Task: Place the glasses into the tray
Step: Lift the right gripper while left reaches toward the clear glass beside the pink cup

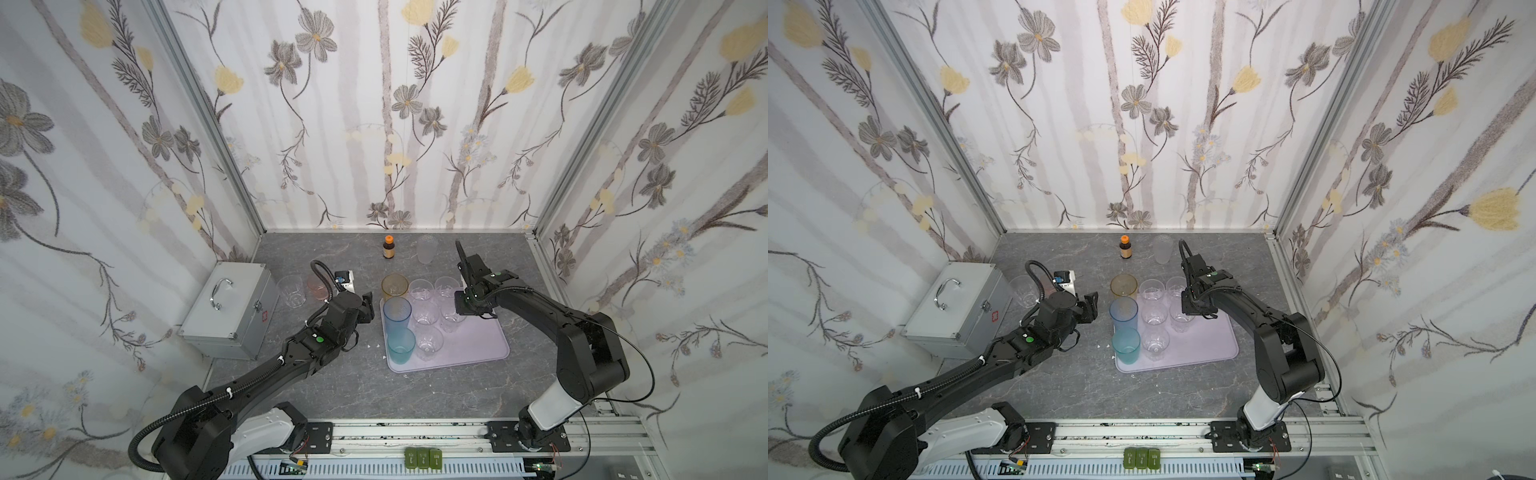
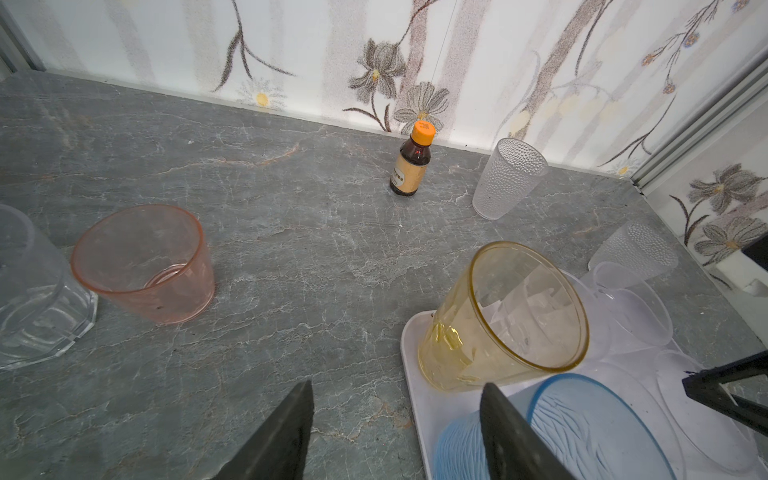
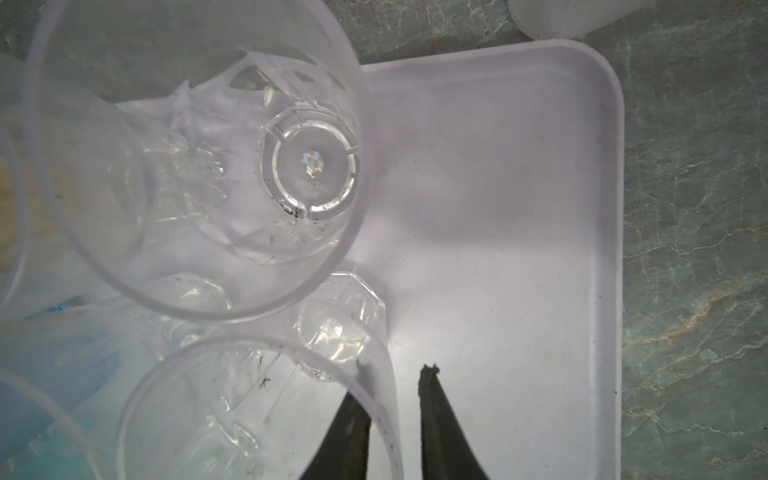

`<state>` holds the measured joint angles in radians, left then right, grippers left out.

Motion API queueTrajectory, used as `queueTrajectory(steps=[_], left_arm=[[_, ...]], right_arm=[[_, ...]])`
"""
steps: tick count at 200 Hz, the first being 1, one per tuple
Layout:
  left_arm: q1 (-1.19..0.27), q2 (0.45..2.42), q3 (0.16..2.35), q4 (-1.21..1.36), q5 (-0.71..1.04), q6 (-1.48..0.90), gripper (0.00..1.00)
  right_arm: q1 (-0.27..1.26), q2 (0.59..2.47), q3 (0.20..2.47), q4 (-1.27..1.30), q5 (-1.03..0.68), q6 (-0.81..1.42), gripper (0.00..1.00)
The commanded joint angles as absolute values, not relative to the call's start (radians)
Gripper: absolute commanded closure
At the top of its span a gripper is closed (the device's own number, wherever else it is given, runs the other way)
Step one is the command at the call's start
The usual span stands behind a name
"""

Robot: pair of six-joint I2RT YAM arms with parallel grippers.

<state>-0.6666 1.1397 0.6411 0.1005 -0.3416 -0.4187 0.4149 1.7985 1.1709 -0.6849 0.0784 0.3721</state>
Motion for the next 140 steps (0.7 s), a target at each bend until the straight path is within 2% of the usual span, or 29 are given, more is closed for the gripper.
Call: queueTrajectory(steps=[1, 50, 91, 115, 140], left_arm=[[-0.666, 1.146, 0.652, 0.131, -0.338, -0.426, 0.34], [-0.666, 1.125, 0.647, 0.13, -0.348, -0.406, 0.34], [-0.63, 1.085, 0.659, 0.116, -0.364, -0.364, 0.33], [-0.504, 1.077, 0.714, 0.022, -0.31, -0.389, 0.33], [-0.342, 1.171, 0.849, -0.149, -0.2, -0.415, 0.35]], right_arm=[[0.416, 1.798, 1.18, -0.679, 0.094, 0.365, 0.76], [0.417, 1.759, 1.198, -0.693, 0.079, 0.374, 0.74], [0.416, 1.657, 1.243, -0.702, 0.034, 0.385, 0.65], [0.41, 1.604, 1.272, -0.683, 0.032, 0.406, 0.61], [0.406, 1.564, 1.275, -0.629, 0.02, 0.444, 0.6]])
